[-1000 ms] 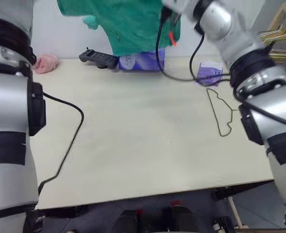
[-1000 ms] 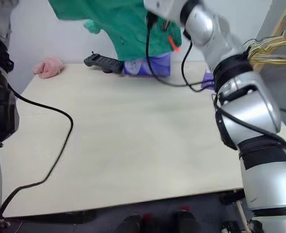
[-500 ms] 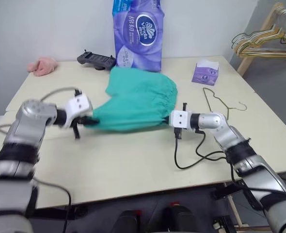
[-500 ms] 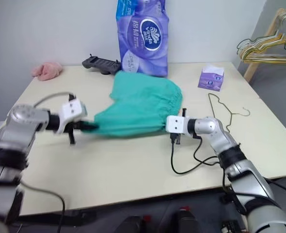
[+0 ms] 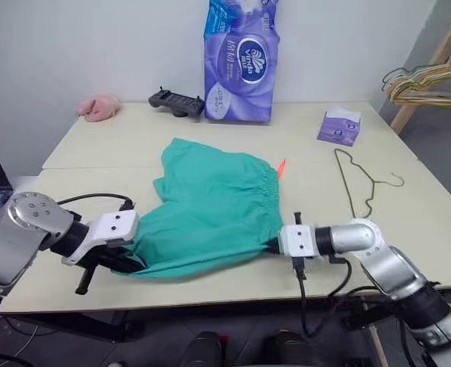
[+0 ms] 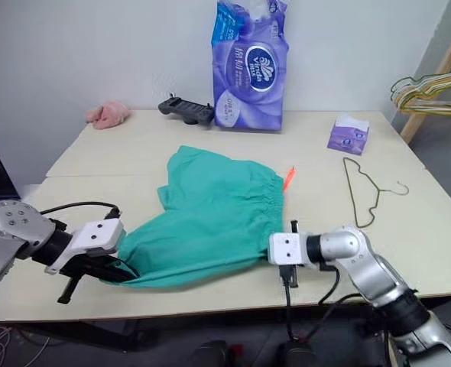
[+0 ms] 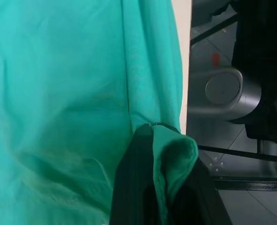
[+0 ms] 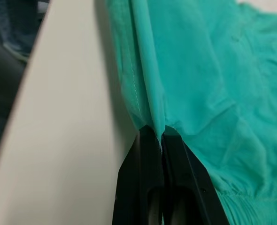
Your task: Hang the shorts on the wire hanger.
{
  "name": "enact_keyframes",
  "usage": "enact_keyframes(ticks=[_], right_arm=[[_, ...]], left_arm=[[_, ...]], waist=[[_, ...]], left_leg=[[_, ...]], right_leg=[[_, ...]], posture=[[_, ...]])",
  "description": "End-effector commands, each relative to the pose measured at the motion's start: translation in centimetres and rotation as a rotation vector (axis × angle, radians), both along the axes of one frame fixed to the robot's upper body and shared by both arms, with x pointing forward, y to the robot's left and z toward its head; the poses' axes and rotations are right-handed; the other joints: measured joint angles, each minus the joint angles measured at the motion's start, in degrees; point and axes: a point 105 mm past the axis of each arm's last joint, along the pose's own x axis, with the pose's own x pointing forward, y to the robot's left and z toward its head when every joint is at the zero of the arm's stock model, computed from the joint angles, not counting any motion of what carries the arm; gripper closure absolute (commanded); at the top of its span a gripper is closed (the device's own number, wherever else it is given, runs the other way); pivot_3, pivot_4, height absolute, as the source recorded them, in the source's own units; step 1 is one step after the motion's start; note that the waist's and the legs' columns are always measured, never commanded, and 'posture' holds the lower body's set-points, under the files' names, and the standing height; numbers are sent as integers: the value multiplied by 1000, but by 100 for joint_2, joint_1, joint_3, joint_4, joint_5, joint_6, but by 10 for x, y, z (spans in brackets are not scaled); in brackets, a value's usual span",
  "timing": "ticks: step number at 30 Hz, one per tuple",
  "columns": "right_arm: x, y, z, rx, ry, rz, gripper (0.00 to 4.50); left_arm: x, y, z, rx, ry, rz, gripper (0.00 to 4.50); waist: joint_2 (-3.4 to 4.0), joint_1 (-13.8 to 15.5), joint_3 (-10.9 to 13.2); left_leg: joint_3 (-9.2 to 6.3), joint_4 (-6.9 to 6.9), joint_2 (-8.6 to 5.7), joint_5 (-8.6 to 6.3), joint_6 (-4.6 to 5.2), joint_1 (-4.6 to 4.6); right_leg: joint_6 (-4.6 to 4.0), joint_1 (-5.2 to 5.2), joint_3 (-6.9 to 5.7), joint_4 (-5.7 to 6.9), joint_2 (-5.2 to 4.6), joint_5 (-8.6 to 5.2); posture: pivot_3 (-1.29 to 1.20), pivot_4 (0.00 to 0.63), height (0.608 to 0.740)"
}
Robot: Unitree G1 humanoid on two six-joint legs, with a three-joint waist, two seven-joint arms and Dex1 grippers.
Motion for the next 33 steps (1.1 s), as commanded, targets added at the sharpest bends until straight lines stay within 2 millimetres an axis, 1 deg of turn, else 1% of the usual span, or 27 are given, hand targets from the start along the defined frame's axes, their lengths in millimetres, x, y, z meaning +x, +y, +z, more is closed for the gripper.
enact_keyframes(ticks=[1, 4, 7, 11, 15, 19, 26, 33], right_arm=[[-7, -19, 4, -32, 35, -54, 4500], [-13, -20, 4, -26, 65, -75, 4500], [-15, -19, 5, -16, 86, -90, 4500], [-20, -15, 4, -3, 124, -93, 4500], [-26, -15, 3, -14, 155, -79, 4500], [-40, -14, 5, -21, 233, -48, 4500], [-62, -17, 4, -93, 320, 34, 4500], [-61, -12, 4, -90, 317, 12, 4500]], left_arm=[[-22, -2, -2, 9, 92, -34, 4491], [-34, -4, -6, 4, 136, -53, 4491], [-41, -4, -7, 2, 167, -63, 4491], [-50, -5, -8, -4, 201, -83, 4491], [-49, 0, -12, 20, 187, -84, 4491], [-47, 2, -15, 24, 171, -83, 4491], [-46, 3, -21, 32, 152, -104, 4491], [-46, 2, -24, 24, 152, -112, 4491]], waist=[[1, -29, 1], [0, -64, 7], [1, -69, 9], [4, -93, 26], [4, -97, 60], [10, -100, 94], [19, -117, 137], [17, -124, 175]], left_leg=[[2, -2, 2, -1, 1, 3], [0, -3, 16, -10, 16, 6], [-12, -3, 24, -10, 16, 8], [-15, -5, 28, -11, 16, 8], [-14, -4, 24, -11, 16, 7], [-15, -4, 25, -11, 16, 7], [-16, -5, 28, -11, 15, 6], [-16, -5, 32, -12, 14, 5]], right_leg=[[-1, 0, 2, 0, 0, -1], [-21, -1, 1, 2, -2, -13], [-50, -1, -11, 8, 6, -31], [-53, -1, -14, 7, 13, -34], [-53, -1, -14, 6, 14, -34], [-54, -1, -14, 5, 13, -34], [-54, -2, -15, 1, 8, -35], [-55, -2, -18, -2, 8, -36]], posture=[[187, 81, 740], [178, 85, 740], [177, 85, 740], [173, 92, 740], [175, 97, 740], [176, 102, 740], [174, 105, 740], [171, 110, 740]])
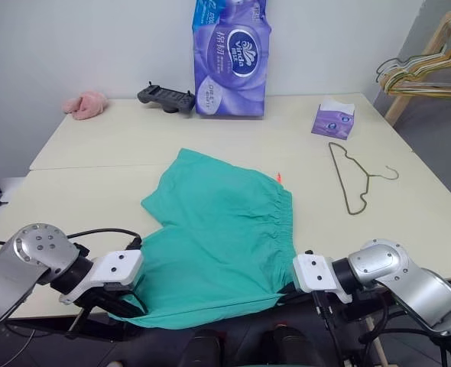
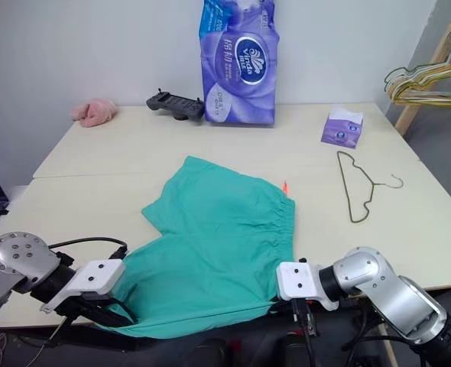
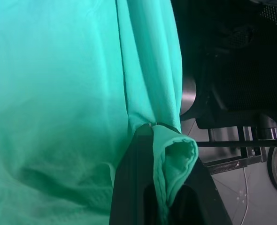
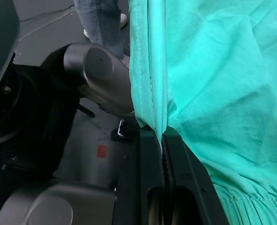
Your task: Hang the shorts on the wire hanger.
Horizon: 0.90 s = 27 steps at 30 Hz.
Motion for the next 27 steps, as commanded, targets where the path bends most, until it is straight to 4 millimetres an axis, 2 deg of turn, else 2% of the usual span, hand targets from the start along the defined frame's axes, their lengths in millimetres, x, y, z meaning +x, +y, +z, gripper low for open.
enact_keyframes(ticks=[1, 4, 10, 15, 16, 19, 22, 25, 27], right_arm=[[7, -5, 3, -30, -35, -30, 4500], [8, -4, 3, -19, -19, -45, 4500], [0, -7, 12, -15, 34, -30, 2448], [-30, -27, 34, -103, 178, 79, 668], [-34, -30, 40, -117, 204, 94, 298], [-35, -32, 48, -122, 242, 88, 298], [10, -16, 67, 23, 168, -81, 298], [44, -9, 86, 154, 148, -241, 298], [67, -11, 94, 241, 129, -379, 298]], left_arm=[[2, 8, -2, 47, -9, 7, 4491], [10, 6, -4, 20, -60, -2, 3893], [9, 8, -1, 9, -23, 4, 2014], [13, 6, 14, -56, 12, 33, 457], [17, 3, 19, -84, 10, 45, 445], [23, -2, 27, -122, 12, 62, 445], [59, -22, 54, -283, -106, 148, 445], [96, -48, 73, -457, -245, 267, 445], [105, -70, 76, -569, -266, 318, 445]], waist=[[-3, 0, 24], [-2, 0, 40], [-6, -1, 62], [-4, 2, 64], [-3, 11, 65], [-6, 2, 63], [-9, -9, 63], [-15, -23, 58], [-21, -23, 50]], left_leg=[[0, 0, 0, 0, 0, 0], [0, 0, 1, 0, -1, -4], [-3, -6, 3, -1, -2, -15], [-13, -5, 2, -7, -5, -44], [-17, -4, 2, -9, -8, -47], [-34, 0, 2, -10, -8, -56], [-35, 0, 4, -10, -8, -48], [-34, 15, 13, -5, -11, -60], [-43, 13, 7, -5, -11, -54]], right_leg=[[0, 0, 0, 0, 0, 0], [1, -1, 0, -7, 0, 0], [5, 0, -6, -31, 0, 3], [37, -8, -17, -59, -1, 22], [39, -9, -21, -60, -2, 23], [40, -10, -39, -64, -4, 24], [40, -5, -43, -58, -1, 24], [65, -5, -48, -55, 16, 41], [68, -2, -34, -46, 13, 45]], posture=[[171, 110, 740], [170, 111, 740], [168, 108, 740], [163, 97, 740], [162, 95, 740], [156, 88, 740], [144, 83, 740], [132, 81, 740], [121, 79, 740]])
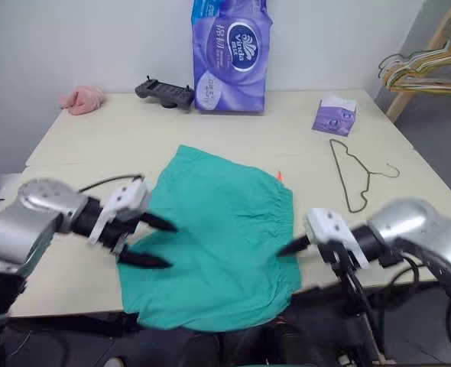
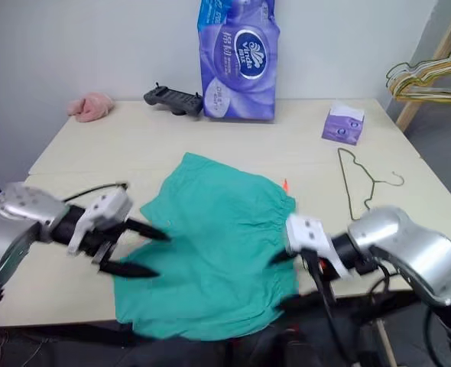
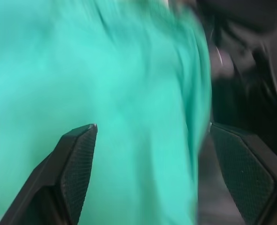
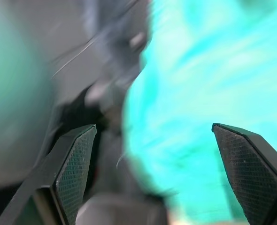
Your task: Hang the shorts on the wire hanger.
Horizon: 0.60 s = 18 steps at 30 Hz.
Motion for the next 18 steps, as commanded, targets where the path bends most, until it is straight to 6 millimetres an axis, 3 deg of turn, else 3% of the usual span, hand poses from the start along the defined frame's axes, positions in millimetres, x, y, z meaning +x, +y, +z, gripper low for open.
enact_keyframes(ticks=[1, 6, 11, 17, 18], right_arm=[[39, -7, 17, 119, -36, -264, 298], [75, -19, 20, 189, -140, -567, 298], [97, -36, 20, 244, -272, -868, 298], [99, -46, 13, 229, -340, -1008, 298], [101, -56, 9, 198, -349, -1045, 298]], left_arm=[[17, -28, 8, -181, -57, 116, 445], [40, -58, -8, -332, -169, 299, 445], [77, -52, -12, -401, -322, 609, 445], [80, -71, -13, -440, -343, 636, 445], [76, -84, -15, -446, -305, 578, 445]], waist=[[-4, 3, -6], [-4, 7, -10], [-7, 10, -34], [-5, -15, -39], [-5, -21, -40]], left_leg=[[-1, -3, -1, 0, 0, -2], [9, 1, -27, 10, -26, -41], [17, -1, -41, 4, -17, -49], [29, 4, -41, 6, -17, -44], [32, 4, -41, 6, -17, -42]], right_leg=[[0, 0, 5, -5, -2, 1], [-35, -40, 32, 2, -36, 23], [-29, -49, 39, -1, -51, 28], [-25, -47, 46, 7, -51, 31], [-22, -46, 47, 7, -50, 33]], posture=[[114, 79, 740], [77, 76, 740], [61, 75, 740], [60, 74, 740], [58, 72, 740]])
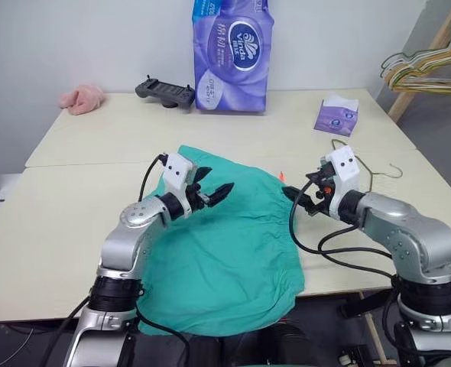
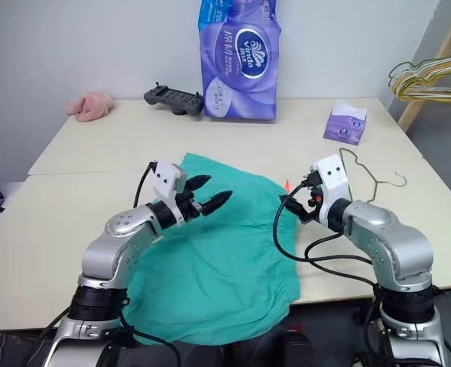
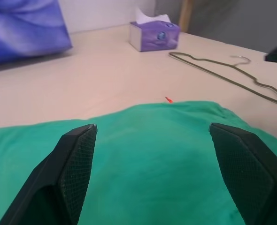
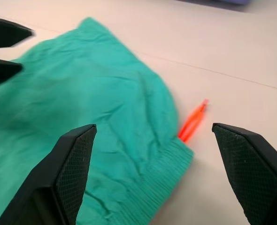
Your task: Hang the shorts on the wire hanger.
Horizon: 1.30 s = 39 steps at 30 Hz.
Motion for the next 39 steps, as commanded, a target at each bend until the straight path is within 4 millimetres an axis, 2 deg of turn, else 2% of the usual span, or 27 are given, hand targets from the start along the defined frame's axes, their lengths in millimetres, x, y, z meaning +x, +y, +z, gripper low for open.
enact_keyframes(ticks=[1, 3, 7, 10, 12, 16, 19, 23, 28, 34, 39], right_arm=[[4, -27, 12, -64, -74, -112, 298], [9, -51, 9, -105, -54, -178, 298], [15, -89, -1, -141, 30, -246, 298], [22, -118, -7, -164, 96, -296, 298], [29, -138, -12, -175, 145, -325, 298], [42, -157, -21, -174, 201, -340, 298], [56, -164, -31, -141, 253, -326, 298], [69, -163, -35, -104, 289, -316, 298], [85, -154, -49, -115, 312, -302, 298], [85, -154, -70, -138, 348, -310, 298], [77, -168, -88, -183, 372, -364, 298]], left_arm=[[-12, -35, 10, -1, -20, -166, 445], [-31, -61, 4, 53, 0, -359, 445], [-47, -86, -2, 128, -28, -521, 445], [-44, -100, -2, 154, -76, -554, 445], [-37, -110, 3, 139, -101, -542, 445], [-31, -121, 10, 119, -128, -544, 445], [-29, -124, 16, 113, -145, -539, 445], [-28, -121, 17, 115, -149, -533, 445], [-25, -110, 18, 123, -140, -480, 445], [-23, -100, 12, 132, -110, -428, 445], [-24, -99, 12, 131, -101, -410, 445]], waist=[[0, -8, -5], [1, 8, -12], [1, -34, -22], [13, -95, -43], [46, -138, -65], [76, -188, -102], [78, -253, -107], [88, -283, -113], [88, -283, -114], [86, -231, -116], [70, -145, -131]], left_leg=[[2, 0, 0, 0, 0, 3], [-3, 2, -2, 1, 1, 11], [14, 3, -8, 2, 7, 20], [24, 3, -2, 2, 8, 19], [37, 3, 1, 2, 8, 20], [70, -2, 8, 4, 14, 24], [87, -6, 15, 1, 19, 34], [97, -12, 17, 1, 19, 41], [102, -12, 16, 1, 19, 47], [100, -11, 13, 1, 20, 52], [112, -9, 9, 0, 22, 85]], right_leg=[[2, 4, 1, -1, 2, 2], [3, 21, -3, -6, 3, 2], [11, 32, 11, -14, 14, 6], [9, 38, 12, -13, 16, 8], [11, 46, 13, -13, 19, 7], [28, 44, 30, -17, 49, 1], [6, 44, 48, -17, 52, 13], [5, 43, 63, -14, 56, 14], [7, 42, 85, -12, 53, 16], [15, 42, 100, -13, 49, 20], [30, 48, 123, -15, 49, 29]], posture=[[58, 70, 740], [52, 63, 740], [43, 55, 740], [32, 49, 740], [24, 45, 740], [27, 39, 740], [37, 39, 740], [50, 38, 740], [88, 41, 740], [116, 42, 740], [138, 47, 740]])
